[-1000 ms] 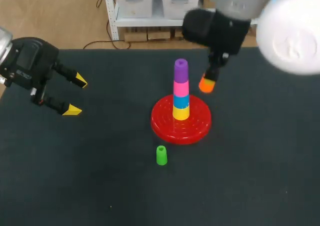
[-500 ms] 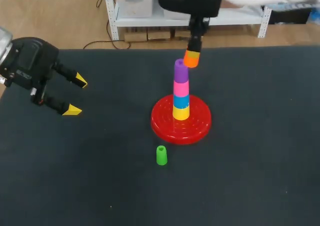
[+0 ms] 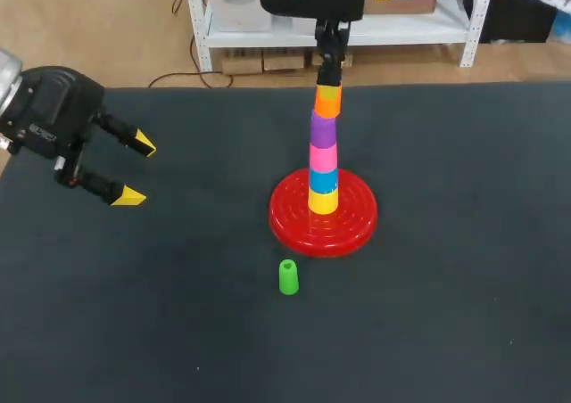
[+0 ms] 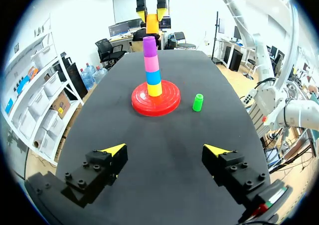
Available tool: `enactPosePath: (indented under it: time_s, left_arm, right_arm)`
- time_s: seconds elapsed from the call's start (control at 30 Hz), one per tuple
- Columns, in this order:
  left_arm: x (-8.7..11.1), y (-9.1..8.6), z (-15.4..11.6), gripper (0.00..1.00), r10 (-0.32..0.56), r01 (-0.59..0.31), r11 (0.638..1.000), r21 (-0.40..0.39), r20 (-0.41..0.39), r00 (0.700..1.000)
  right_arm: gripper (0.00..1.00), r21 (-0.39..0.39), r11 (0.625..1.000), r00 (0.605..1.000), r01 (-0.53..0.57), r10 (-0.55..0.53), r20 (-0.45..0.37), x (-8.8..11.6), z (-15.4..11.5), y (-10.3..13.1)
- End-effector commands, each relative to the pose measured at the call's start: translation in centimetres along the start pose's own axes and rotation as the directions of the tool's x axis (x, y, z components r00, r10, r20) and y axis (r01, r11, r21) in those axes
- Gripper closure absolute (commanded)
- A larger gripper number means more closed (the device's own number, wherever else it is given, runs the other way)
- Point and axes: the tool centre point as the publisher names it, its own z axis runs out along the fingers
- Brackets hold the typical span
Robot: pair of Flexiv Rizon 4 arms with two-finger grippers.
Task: Pick up and stack the cylinders on the red base in this order: pink,purple,orange,green
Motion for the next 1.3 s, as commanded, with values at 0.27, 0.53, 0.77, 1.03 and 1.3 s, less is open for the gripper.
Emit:
enactPosePath:
  time_s: [0.27,0.53,0.77,1.03,1.3]
  left_arm:
    - [0.1,0.0,0.0,0.0,0.001,-0.001,1.0,-0.001,0.001,1.0]
    - [0.1,0.0,0.0,0.0,0.001,-0.001,1.0,-0.001,0.001,1.0]
    - [0.1,0.0,0.0,0.0,0.001,-0.001,1.0,-0.001,0.001,1.0]
    - [0.1,0.0,0.0,0.0,0.001,-0.001,1.0,-0.001,0.001,1.0]
    - [0.1,0.0,0.0,0.0,0.001,-0.001,1.0,-0.001,0.001,1.0]
  right_arm:
    - [1.0,-0.05,0.999,1.0,0.003,-0.004,-0.016,-0.5,1.1,-0.7]
    - [1.0,-0.05,0.999,0.999,0.011,-0.013,-0.032,-0.9,1.2,-0.8]
    - [1.0,-0.069,0.998,0.999,0.009,-0.012,-0.048,-0.8,2.1,-0.7]
    - [1.0,-0.076,0.997,0.999,0.012,-0.016,-0.052,-0.8,2.9,-0.7]
    - [1.0,-0.07,0.997,0.999,0.017,-0.02,-0.045,-0.9,3.0,-0.8]
